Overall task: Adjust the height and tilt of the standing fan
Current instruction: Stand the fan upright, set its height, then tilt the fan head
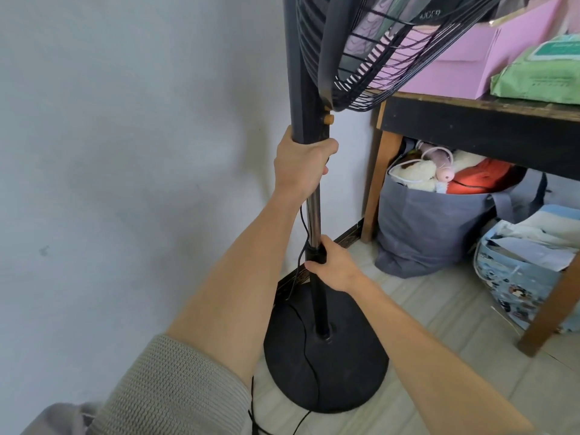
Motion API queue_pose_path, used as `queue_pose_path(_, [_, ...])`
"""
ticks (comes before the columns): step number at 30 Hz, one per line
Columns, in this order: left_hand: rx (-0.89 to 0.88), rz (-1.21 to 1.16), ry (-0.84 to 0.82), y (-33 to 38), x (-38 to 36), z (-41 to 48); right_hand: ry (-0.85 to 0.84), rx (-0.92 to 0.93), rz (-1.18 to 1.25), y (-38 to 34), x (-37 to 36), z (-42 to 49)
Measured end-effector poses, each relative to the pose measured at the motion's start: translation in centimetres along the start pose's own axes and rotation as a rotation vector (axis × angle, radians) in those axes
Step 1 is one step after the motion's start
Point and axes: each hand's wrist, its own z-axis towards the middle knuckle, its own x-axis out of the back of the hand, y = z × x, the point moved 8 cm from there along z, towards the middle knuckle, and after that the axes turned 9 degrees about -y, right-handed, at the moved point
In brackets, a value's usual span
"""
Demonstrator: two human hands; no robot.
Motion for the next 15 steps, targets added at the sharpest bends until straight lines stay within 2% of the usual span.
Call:
queue_pose_path(4, [0.002,0.001,0.005,0.1,0.1,-0.1,0.119,0.001,-0.008,0.0,0.4,-0.1])
queue_pose_path(6, [0.002,-0.001,-0.003,0.0,-0.1,-0.1,0.114,-0.022,0.091,0.5,0.9,0.3])
queue_pose_path(10, [-0.014,0.007,-0.03,0.4,-0.5,-0.6,-0.175,-0.046,0.456,2.1,-0.7,1.5])
queue_pose_path(12, [-0.03,0.017,-0.02,0.7,-0.5,-0.4,-0.322,-0.034,0.549,2.5,-1.4,1.8])
queue_pose_path(14, [-0.032,0.024,0.004,0.9,-0.5,-0.7,-0.325,-0.011,0.578,2.4,-2.0,1.9])
queue_pose_path(15, [-0.028,0.034,0.011,0.9,-0.5,-0.8,-0.232,-0.014,0.587,2.5,-2.2,1.9])
